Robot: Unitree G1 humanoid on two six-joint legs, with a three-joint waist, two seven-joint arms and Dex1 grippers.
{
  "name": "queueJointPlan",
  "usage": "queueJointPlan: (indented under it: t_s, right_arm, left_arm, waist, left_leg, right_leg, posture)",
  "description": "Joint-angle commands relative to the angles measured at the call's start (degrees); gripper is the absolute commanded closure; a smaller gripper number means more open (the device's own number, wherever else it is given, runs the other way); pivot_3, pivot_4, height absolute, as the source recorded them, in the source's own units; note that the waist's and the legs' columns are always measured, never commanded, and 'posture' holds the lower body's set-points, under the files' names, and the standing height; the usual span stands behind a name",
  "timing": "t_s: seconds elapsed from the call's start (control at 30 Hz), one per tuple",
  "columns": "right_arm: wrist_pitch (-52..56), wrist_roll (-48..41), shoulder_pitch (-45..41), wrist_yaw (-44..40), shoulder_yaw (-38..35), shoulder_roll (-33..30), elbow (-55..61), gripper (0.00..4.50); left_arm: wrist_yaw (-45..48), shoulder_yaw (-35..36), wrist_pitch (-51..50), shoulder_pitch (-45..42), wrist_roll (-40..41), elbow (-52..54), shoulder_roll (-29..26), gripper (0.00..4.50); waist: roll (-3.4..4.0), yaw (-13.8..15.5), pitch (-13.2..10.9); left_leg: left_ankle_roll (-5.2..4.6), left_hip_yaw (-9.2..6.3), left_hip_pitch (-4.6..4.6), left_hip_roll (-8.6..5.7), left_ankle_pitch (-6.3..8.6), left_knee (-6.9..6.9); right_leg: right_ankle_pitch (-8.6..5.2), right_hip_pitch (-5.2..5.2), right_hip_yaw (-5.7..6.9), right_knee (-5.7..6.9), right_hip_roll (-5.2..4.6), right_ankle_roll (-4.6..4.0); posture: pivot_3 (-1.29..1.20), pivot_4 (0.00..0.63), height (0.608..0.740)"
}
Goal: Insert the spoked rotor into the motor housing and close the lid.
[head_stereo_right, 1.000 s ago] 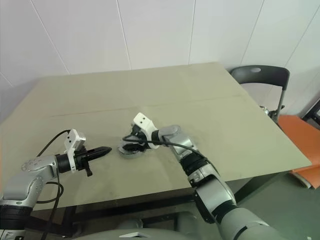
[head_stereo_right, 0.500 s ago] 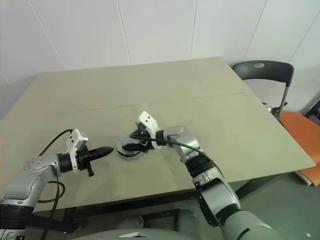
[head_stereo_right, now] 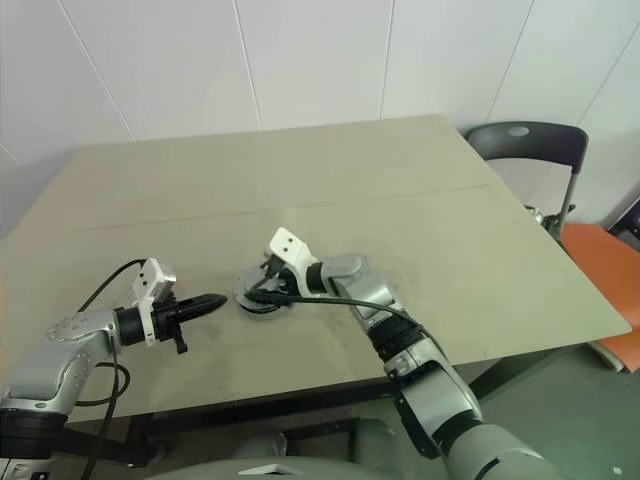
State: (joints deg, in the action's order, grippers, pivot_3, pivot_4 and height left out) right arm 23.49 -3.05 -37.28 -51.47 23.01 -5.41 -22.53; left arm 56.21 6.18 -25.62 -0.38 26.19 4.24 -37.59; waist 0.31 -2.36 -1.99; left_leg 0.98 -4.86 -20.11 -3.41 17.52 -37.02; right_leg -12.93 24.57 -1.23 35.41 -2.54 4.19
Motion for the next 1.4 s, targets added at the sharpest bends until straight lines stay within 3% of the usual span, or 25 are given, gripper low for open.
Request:
queueJointPlan:
  t_s: [0.03,0.27,0.6,0.9,1.4]
  right_arm:
    - [0.7,1.7,-0.6,-1.0,1.9,-1.2,0.5,1.21]
    - [2.5,1.2,-0.9,-4.4,2.7,-2.7,2.2,1.21]
    - [1.8,2.3,-1.2,-2.7,2.9,-2.7,2.0,1.21]
    - [9.0,-4.5,-4.8,-2.9,-4.0,-0.5,2.7,1.21]
    - [4.7,0.5,-5.7,-4.2,0.9,-4.2,2.5,1.21]
  left_arm:
    - [0.4,1.2,1.2,-0.4,0.1,-0.1,-0.8,4.50]
    - [0.6,1.1,1.6,-0.5,-0.1,-0.6,-0.7,4.50]
    - [0.8,1.2,1.7,-0.5,-0.2,-0.6,-0.6,4.50]
    - [0.5,1.1,0.5,-0.5,0.1,0.7,-0.8,4.50]
    - [-0.3,0.8,-0.5,-0.7,0.0,1.6,-0.6,4.50]
  waist:
    - [0.00,0.0,0.0]
    - [-0.02,0.3,0.0]
    - [-0.03,0.9,0.0]
    - [-0.03,1.5,0.0]
    - [-0.04,1.5,0.0]
  left_leg:
    - [0.00,0.00,0.03,0.00,0.00,0.00]
    - [0.00,0.00,0.10,-0.02,0.00,-0.04]
    - [0.00,0.00,0.11,-0.06,0.00,-0.04]
    - [0.01,0.01,0.10,-0.05,-0.01,-0.10]
    - [0.01,0.02,0.07,-0.06,-0.01,-0.13]
  right_leg:
    - [0.00,-0.02,0.00,0.00,0.00,0.00]
    - [0.00,-0.11,0.00,0.02,0.00,0.00]
    - [0.00,-0.10,0.00,0.06,-0.04,0.00]
    - [0.00,-0.09,0.00,0.13,-0.03,-0.01]
    - [0.01,-0.06,0.00,0.15,-0.03,-0.01]
  posture:
    - [0.00,0.000,0.740]
    - [0.00,0.000,0.740]
    - [0.00,0.000,0.740]
    - [0.00,0.000,0.740]
    - [0.00,0.000,0.740]
